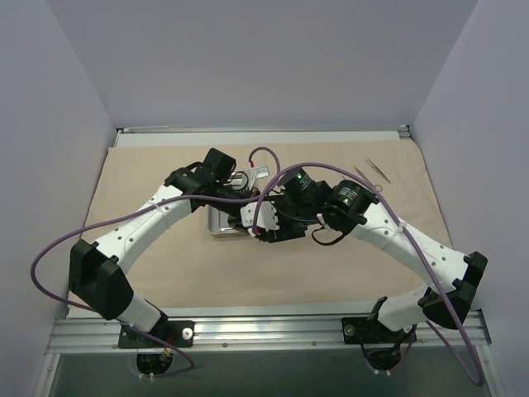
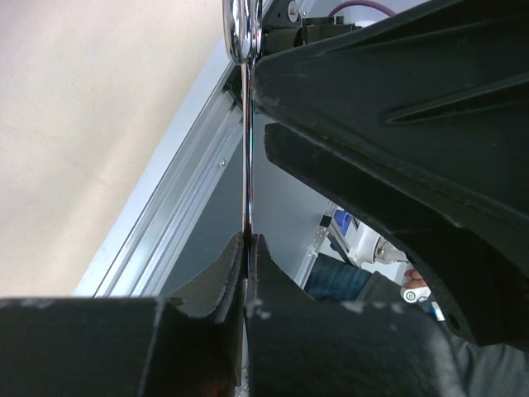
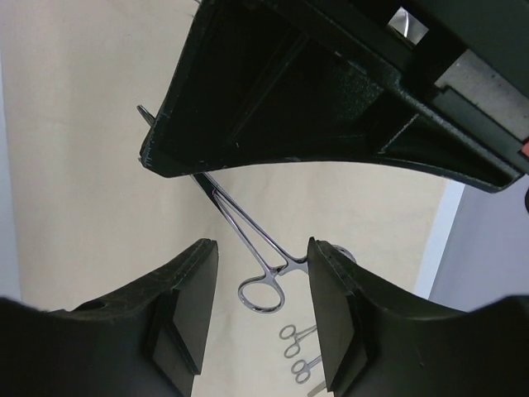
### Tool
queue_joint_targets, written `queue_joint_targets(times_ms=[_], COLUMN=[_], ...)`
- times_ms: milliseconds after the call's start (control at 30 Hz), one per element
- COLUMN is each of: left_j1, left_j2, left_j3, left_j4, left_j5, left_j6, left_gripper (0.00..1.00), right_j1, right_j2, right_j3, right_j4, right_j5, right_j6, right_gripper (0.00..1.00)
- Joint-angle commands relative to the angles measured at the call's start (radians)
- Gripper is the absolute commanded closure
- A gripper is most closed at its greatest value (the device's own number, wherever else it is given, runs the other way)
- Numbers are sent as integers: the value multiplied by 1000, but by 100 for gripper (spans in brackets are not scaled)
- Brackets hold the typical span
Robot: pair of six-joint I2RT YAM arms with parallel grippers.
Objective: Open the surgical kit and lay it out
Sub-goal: Place the medical item in the surgical kit.
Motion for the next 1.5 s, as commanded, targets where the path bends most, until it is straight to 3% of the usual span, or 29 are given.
queue_joint_targets(times_ms=[0, 267, 467, 600, 700, 833, 967, 1100, 1267, 1467], left_j1=[-3, -8, -14, -17, -14, 35, 185, 342, 515, 522], left_j2=[-25, -40, -43, -39, -37, -38, -72, -78, -85, -39], left_j3=[41, 39, 38, 36, 36, -5, -75, -56, -76, -37], left_j4=[-18, -22, -21, -22, -15, 40, 145, 120, 168, 143], left_j5=[41, 55, 66, 73, 72, 55, 84, 29, -78, -131], left_j6=[37, 43, 48, 51, 46, 5, -66, -43, -123, -92], left_gripper=[98, 98, 98, 98, 98, 59, 48, 46, 46, 47], right_j1=[16, 27, 37, 39, 40, 36, 2, -114, -300, -501], right_j2=[16, 24, 27, 34, 34, 30, 7, -4, 71, 287], right_j3=[-7, -36, -50, -61, -65, -77, -113, -168, -216, -108], right_j4=[-19, -15, 1, 18, 34, 38, 38, 71, 146, 133], right_j5=[28, 54, 105, 157, 167, 164, 117, 36, 8, 23], right_j6=[-26, -37, -34, -28, -18, -5, 38, 116, 306, 503], right_gripper=[53, 57, 67, 100, 100, 100, 100, 100, 100, 100])
